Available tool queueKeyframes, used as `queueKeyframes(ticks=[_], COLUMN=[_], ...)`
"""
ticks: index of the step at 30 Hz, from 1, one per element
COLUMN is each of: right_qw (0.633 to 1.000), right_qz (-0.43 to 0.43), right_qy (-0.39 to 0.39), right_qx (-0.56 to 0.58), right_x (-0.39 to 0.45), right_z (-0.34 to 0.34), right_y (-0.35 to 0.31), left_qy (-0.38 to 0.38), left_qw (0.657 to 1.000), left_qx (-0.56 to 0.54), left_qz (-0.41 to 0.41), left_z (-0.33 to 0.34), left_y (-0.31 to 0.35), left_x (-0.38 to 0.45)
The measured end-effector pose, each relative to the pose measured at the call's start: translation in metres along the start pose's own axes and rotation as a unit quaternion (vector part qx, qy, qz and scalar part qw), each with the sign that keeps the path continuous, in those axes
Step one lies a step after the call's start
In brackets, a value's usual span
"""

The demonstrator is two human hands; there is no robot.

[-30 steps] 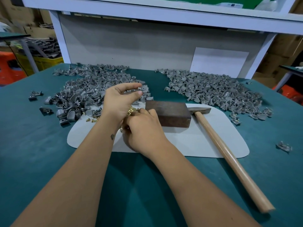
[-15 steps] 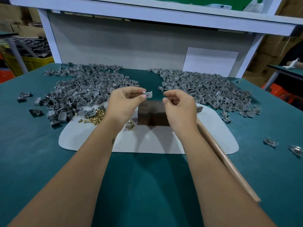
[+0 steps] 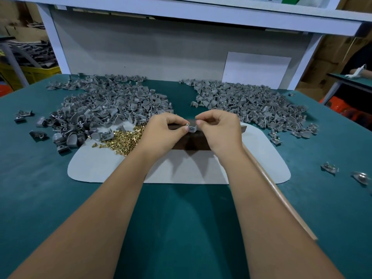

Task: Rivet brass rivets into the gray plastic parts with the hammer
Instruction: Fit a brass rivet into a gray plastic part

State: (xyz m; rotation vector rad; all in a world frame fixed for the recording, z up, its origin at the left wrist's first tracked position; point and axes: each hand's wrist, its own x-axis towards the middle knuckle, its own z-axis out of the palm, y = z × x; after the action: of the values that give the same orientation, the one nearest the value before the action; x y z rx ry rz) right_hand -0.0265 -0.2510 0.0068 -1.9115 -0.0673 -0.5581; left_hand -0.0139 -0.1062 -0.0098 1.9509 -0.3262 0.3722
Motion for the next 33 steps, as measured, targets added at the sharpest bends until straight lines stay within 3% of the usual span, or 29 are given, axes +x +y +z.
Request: queueKeyframes(ticks=[16,33], right_qw=[0.999,0.989], right_qz=[-0.020,-0.111], right_qy=[-0.036,-0.060], right_qx=[0.001,-0.075], right_x=[-0.0025,-0.0090], right_z=[0.0008,0.0041], right_y=[-0.0011,-0.0023], left_qy=[-0.005,-0.013], left_qw=[1.000,0.999], left_qx=[-0.009,-0.045], left_qz=[0.019,-0.003], left_z=[0.0007,-0.0012], left_y=[0.0030,0.0056], left_x=[-0.0028,-0.0044])
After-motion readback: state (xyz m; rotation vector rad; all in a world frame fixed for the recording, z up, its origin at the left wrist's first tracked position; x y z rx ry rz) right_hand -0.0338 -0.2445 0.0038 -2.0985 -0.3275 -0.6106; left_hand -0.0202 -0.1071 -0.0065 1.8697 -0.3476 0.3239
